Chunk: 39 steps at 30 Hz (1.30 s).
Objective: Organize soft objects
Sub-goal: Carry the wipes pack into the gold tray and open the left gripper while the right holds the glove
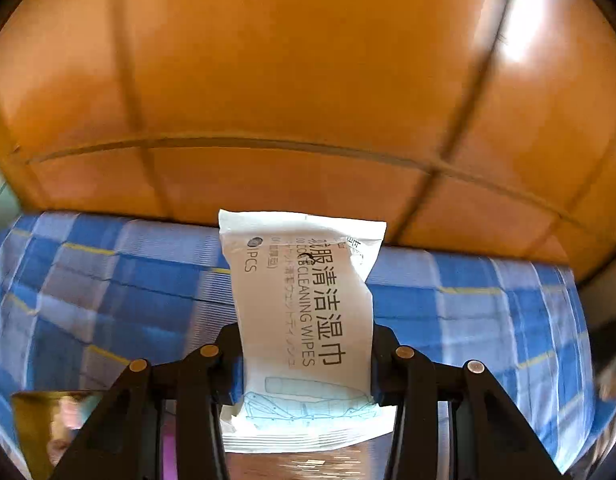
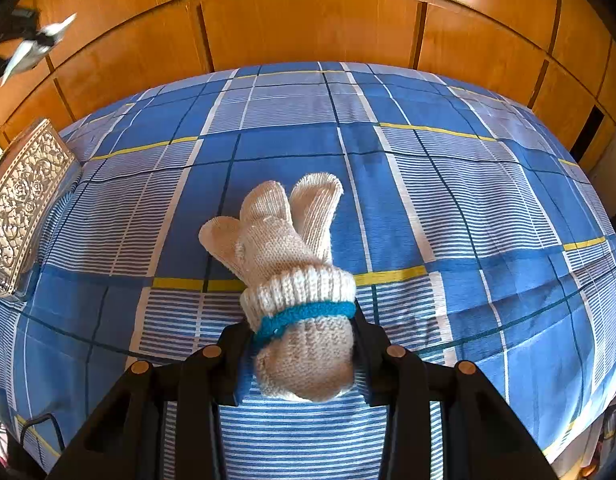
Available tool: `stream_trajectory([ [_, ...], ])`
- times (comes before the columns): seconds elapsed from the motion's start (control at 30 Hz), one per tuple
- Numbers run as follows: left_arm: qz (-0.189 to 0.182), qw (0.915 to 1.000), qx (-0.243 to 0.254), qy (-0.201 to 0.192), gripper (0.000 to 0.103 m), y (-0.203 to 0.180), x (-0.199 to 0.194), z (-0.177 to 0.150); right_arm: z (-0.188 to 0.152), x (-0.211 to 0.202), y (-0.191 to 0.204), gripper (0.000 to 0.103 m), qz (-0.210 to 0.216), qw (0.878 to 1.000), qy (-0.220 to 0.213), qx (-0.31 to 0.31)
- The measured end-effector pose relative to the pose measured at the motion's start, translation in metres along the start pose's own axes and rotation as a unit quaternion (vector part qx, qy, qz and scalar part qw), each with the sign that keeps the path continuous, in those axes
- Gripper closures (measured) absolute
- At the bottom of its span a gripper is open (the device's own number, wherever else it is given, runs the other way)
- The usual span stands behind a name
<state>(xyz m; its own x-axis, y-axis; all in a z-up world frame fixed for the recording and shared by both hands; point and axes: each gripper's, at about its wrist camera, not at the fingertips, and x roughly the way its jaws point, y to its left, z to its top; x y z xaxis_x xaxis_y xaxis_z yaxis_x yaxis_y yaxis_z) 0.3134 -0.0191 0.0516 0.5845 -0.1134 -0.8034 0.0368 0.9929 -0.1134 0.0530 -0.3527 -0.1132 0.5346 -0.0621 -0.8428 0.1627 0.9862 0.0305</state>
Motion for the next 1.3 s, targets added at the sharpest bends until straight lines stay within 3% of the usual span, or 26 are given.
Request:
stream_trajectory([
  [0.17, 0.036, 0.9981, -0.045, -0.02, 0.059, 0.081, -0.02, -0.001, 0.001, 0.0, 0.001, 0.063, -0.005, 1.0, 0.001, -0.003],
  [0.4, 0.065, 0.9929, -0.094, -0.033, 0.058, 0.175, -0.046, -0.039, 0.002, 0.002, 0.005, 0.063, -0.016, 1.0, 0.002, -0.003],
  [0.7, 0.06, 0.9845, -0.162, -0.031, 0.058, 0.279, -0.083, -0.131, 0.001, 0.004, 0.009, 0.064, -0.03, 1.0, 0.0, -0.01],
  [0.87, 0.054, 0.9747, -0.217, -0.012, 0.058, 0.329, -0.093, -0.197, 0.001, 0.005, 0.011, 0.064, -0.038, 0.999, 0.001, -0.005],
  [1.03, 0.045, 0.969, -0.243, 0.003, 0.058, 0.349, -0.098, -0.245, 0.001, 0.006, 0.012, 0.064, -0.045, 0.999, 0.003, -0.005],
  [1.3, 0.058, 0.9714, -0.227, 0.041, 0.057, 0.336, -0.07, -0.284, 0.002, 0.008, 0.014, 0.064, -0.051, 0.999, 0.007, -0.008],
])
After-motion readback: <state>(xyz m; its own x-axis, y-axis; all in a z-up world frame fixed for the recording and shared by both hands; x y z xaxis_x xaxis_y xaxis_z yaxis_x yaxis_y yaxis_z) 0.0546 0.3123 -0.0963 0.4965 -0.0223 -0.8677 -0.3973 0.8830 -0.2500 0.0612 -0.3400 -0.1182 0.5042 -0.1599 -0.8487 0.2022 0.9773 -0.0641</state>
